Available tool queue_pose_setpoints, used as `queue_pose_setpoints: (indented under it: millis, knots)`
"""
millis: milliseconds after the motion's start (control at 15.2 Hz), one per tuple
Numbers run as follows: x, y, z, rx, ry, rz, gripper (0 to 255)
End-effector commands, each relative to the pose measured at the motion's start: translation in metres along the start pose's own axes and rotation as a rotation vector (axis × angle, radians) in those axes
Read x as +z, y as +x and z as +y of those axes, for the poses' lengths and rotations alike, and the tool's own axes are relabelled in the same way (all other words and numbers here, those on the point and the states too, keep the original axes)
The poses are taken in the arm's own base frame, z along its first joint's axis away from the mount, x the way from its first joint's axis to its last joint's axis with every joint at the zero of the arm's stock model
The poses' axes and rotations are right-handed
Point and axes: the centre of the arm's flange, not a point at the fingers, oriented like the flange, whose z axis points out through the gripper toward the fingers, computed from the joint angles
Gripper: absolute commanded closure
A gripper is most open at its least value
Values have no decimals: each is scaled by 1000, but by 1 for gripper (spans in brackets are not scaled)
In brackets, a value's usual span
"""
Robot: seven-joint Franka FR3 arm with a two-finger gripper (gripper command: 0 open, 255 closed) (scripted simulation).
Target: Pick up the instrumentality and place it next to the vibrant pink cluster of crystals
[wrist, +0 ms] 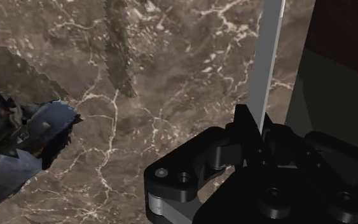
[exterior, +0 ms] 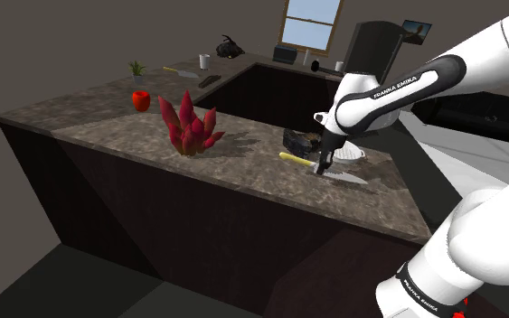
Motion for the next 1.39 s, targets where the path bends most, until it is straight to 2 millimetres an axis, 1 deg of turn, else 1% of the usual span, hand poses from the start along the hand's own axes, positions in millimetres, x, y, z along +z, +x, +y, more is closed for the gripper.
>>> queue_pose_setpoints:
  millis: [0,1320]
  knots:
    - [-10,0,0,0,1,-1,255]
    - [-116,2,0,0,1,-1,255]
